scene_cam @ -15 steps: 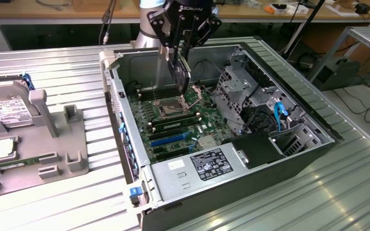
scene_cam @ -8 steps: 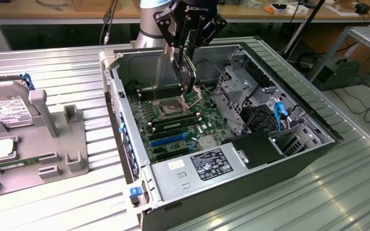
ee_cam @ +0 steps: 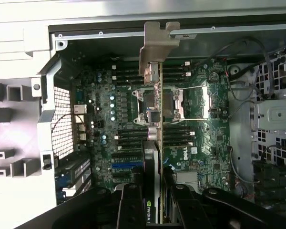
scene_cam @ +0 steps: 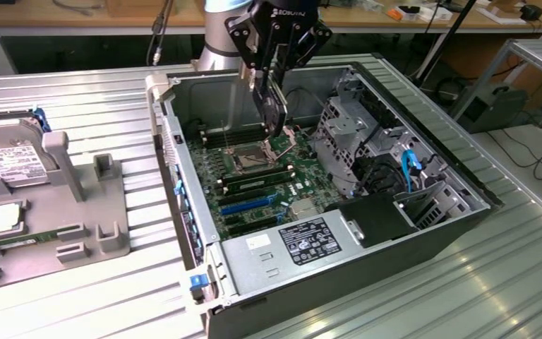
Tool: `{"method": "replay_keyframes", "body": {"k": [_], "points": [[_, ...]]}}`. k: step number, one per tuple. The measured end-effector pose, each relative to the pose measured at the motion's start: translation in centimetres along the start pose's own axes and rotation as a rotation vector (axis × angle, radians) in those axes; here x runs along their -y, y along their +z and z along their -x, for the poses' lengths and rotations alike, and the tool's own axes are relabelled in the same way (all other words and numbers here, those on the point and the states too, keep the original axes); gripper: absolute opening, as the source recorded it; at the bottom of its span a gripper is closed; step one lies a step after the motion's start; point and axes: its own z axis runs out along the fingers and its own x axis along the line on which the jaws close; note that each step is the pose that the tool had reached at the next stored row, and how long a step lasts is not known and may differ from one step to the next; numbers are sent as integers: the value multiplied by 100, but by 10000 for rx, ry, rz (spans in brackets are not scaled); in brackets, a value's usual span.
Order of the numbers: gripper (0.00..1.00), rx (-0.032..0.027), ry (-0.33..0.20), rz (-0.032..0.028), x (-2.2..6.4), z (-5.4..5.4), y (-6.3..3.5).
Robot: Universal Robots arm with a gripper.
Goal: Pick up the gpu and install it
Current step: 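Insert the gpu into the slot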
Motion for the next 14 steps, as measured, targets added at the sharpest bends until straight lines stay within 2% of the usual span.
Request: {"method": "replay_keyframes", "body": {"k": [7, 14], "points": [[27, -4, -106, 1, 0, 0, 0], [27, -38, -931, 9, 0, 0, 0]]}}
